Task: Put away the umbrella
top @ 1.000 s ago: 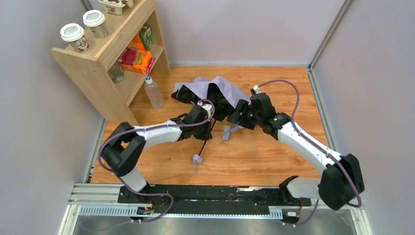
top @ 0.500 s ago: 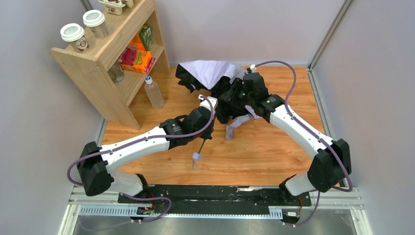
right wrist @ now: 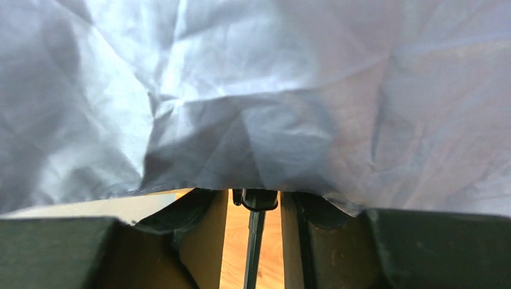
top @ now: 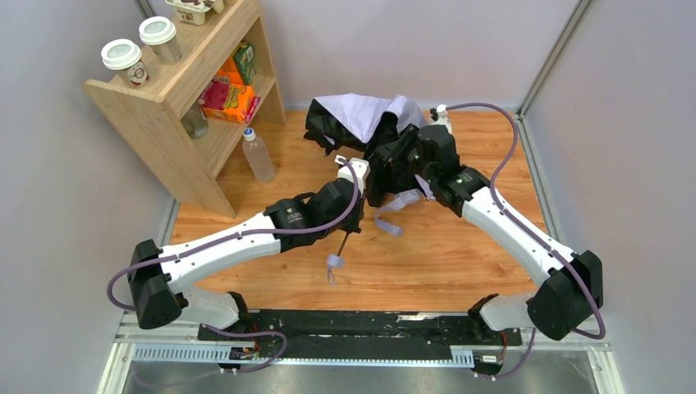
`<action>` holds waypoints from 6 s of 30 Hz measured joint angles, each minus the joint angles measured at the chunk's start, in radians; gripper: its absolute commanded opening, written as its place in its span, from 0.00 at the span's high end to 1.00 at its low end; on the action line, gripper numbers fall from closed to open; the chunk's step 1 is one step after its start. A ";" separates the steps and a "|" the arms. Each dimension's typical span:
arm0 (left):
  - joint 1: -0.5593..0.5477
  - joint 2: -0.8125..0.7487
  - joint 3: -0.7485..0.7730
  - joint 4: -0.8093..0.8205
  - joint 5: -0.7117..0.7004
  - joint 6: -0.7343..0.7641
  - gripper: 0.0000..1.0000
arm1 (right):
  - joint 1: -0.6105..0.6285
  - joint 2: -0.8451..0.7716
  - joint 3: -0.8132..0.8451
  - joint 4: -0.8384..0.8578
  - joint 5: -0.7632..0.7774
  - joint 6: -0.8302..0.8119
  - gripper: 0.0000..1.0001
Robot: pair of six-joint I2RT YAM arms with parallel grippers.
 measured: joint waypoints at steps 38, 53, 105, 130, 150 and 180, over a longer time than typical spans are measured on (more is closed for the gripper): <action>-0.023 0.009 0.139 -0.068 0.094 -0.020 1.00 | 0.050 -0.256 -0.254 0.144 -0.036 -0.010 0.38; 0.027 -0.116 -0.201 0.479 0.357 -0.386 1.00 | -0.037 -0.396 -0.369 0.331 -0.028 0.154 0.62; 0.236 -0.064 -0.182 0.594 0.752 -0.560 0.79 | 0.018 -0.357 -0.562 0.752 -0.198 0.193 1.00; 0.143 -0.124 -0.219 0.457 0.706 -0.355 1.00 | -0.044 -0.224 -0.397 0.795 -0.312 0.077 1.00; 0.179 -0.128 -0.166 0.142 0.828 -0.257 1.00 | 0.141 -0.347 -0.659 0.905 0.034 0.107 1.00; 0.193 -0.041 -0.033 0.026 0.905 -0.329 1.00 | 0.241 -0.360 -0.757 1.001 0.280 0.151 1.00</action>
